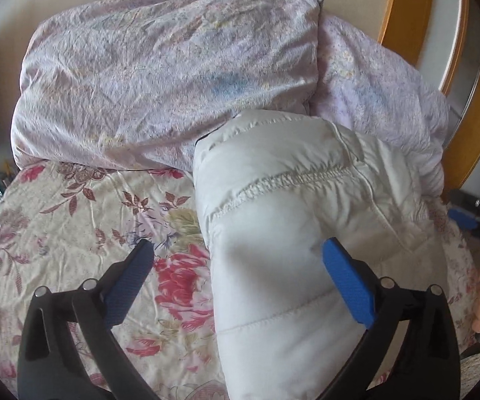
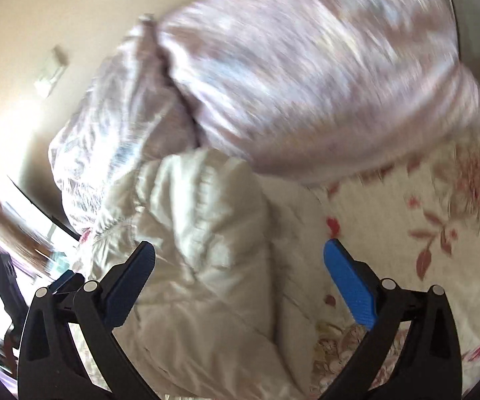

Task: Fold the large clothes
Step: 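Lower the jacket bundle onto the bed and press it with both tools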

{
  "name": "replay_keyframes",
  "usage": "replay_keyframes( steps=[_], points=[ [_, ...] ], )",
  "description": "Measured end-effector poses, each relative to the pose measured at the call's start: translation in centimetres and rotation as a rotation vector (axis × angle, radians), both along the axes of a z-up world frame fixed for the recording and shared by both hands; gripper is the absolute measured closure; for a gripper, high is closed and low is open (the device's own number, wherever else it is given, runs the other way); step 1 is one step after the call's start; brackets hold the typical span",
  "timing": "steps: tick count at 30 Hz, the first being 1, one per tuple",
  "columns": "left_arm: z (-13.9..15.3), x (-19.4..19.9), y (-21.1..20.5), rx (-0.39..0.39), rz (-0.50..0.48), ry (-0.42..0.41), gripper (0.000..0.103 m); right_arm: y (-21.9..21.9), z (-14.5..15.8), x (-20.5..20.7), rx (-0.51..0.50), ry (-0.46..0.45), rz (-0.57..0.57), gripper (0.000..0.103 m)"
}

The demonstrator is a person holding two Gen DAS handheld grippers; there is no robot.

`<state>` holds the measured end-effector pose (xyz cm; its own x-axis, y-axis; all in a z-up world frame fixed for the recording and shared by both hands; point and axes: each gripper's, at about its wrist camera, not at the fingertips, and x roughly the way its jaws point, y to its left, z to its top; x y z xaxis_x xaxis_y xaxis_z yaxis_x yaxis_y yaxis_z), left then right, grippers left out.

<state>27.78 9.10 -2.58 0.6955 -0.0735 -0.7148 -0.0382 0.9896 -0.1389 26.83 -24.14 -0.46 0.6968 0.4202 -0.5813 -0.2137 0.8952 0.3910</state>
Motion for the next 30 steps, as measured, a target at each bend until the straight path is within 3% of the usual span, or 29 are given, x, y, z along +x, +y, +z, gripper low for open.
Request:
replay_keyframes(
  steps=[6, 11, 14, 22, 30],
  points=[
    [0.3, 0.1, -2.2, 0.112, 0.004, 0.012, 0.002, 3.8, 1.2, 2.9, -0.129, -0.143, -0.017, 0.006],
    [1.2, 0.0, -2.8, 0.126, 0.009, -0.023, 0.002, 4.9, 0.4, 4.7, -0.165, -0.125, -0.021, 0.048],
    [1.3, 0.4, -3.4, 0.151, 0.008, -0.03, 0.002, 6.1, 0.0, 5.2, -0.183, -0.131, 0.002, 0.064],
    [-0.2, 2.0, -4.2, 0.166, 0.007, -0.01, 0.003, 7.9, -2.6, 7.0, -0.35, -0.141, 0.012, 0.073],
    [-1.4, 3.1, -5.3, 0.148, -0.005, -0.019, 0.002, 7.7, -5.6, 9.1, -0.397, -0.1, 0.029, 0.073]
  ],
)
